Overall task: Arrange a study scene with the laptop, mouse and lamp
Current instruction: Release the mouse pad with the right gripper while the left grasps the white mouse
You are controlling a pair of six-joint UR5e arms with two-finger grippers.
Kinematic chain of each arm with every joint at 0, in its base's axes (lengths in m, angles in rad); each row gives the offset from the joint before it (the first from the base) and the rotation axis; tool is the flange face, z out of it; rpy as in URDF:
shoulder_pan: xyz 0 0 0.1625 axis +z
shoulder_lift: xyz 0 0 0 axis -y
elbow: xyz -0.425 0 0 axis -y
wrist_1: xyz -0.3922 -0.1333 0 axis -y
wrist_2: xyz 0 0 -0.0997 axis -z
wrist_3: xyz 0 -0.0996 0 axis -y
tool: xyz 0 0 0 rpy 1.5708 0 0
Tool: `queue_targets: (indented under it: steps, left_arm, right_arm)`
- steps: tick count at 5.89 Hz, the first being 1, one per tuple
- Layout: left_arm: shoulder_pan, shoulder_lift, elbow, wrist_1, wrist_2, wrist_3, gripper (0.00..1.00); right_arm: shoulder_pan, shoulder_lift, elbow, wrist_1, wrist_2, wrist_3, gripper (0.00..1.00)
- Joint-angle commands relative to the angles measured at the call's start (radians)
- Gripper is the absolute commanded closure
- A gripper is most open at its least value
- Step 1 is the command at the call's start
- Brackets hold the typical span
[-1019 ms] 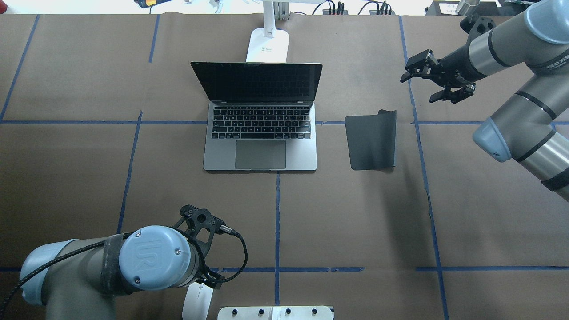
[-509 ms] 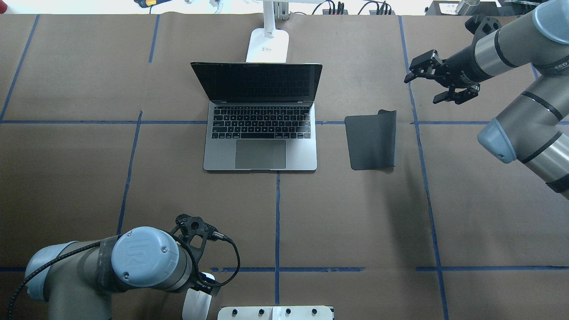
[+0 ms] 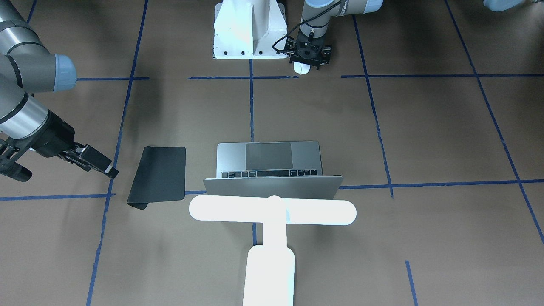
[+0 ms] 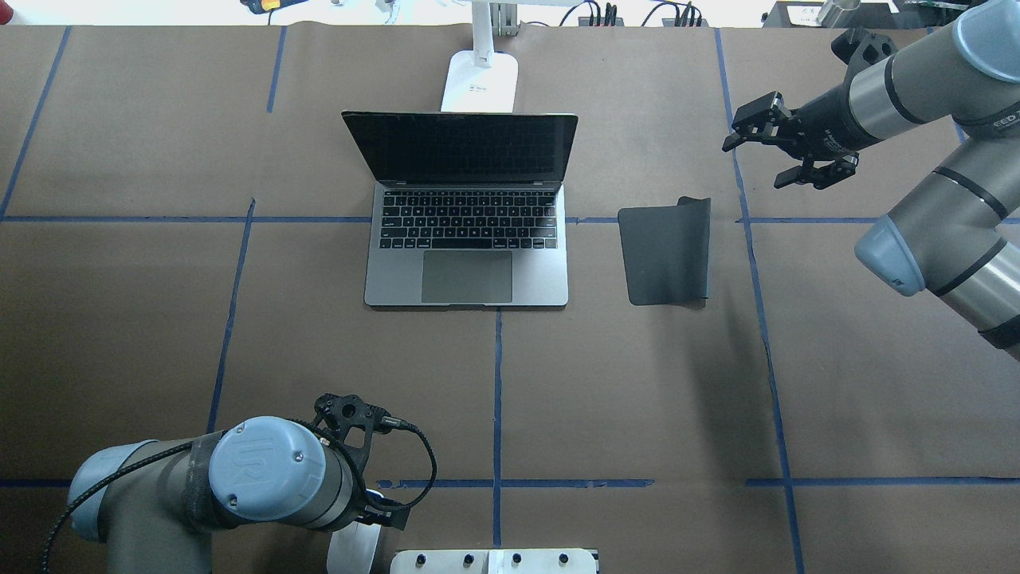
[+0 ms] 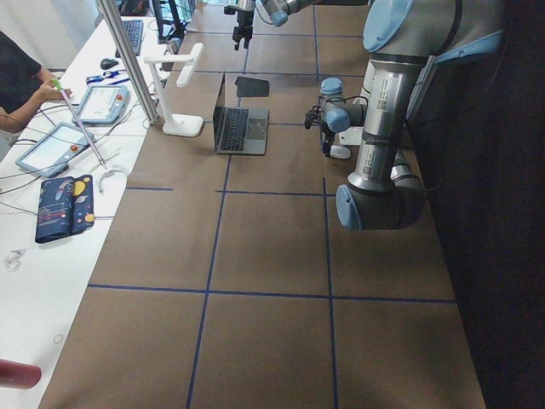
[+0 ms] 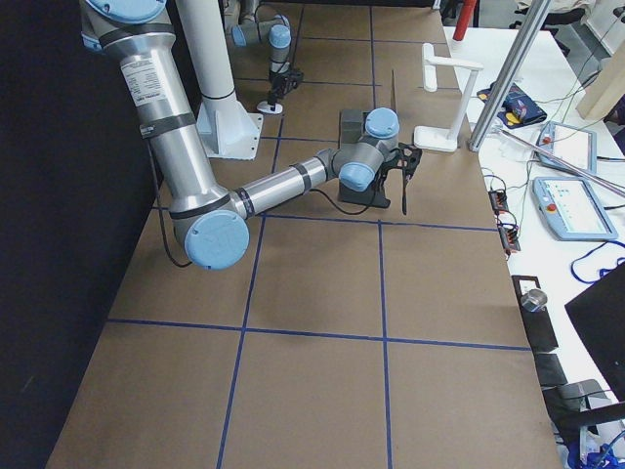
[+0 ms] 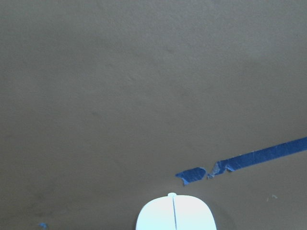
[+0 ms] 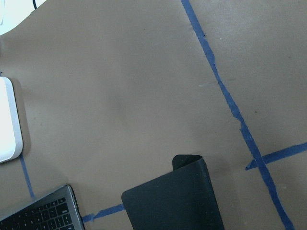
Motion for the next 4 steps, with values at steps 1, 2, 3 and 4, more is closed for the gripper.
queue_targets:
  steps: [1, 2, 3, 4]
  left_arm:
    - [0.01, -0.001, 0.006, -0.007, 0.001, -0.012, 0.0]
    - [0.011, 0.006, 0.006, -0.005, -0.001, -0.015, 0.0]
    - [0.013, 0.008, 0.004, -0.005, -0.001, -0.017, 0.0]
    - [0.016, 0.008, 0.006, -0.004, -0.001, -0.017, 0.0]
  right_arm:
    - [-0.001, -0.001, 0.001, -0.001, 0.0, 0.0, 0.0]
    - [-0.001, -0.007, 0.002, 0.0, -0.002, 0.0, 0.0]
    - [-0.001, -0.009, 0.007, 0.0, 0.0, 0.0, 0.0]
    - [-0.001, -0.007, 0.007, 0.0, 0.0, 0.0, 0.0]
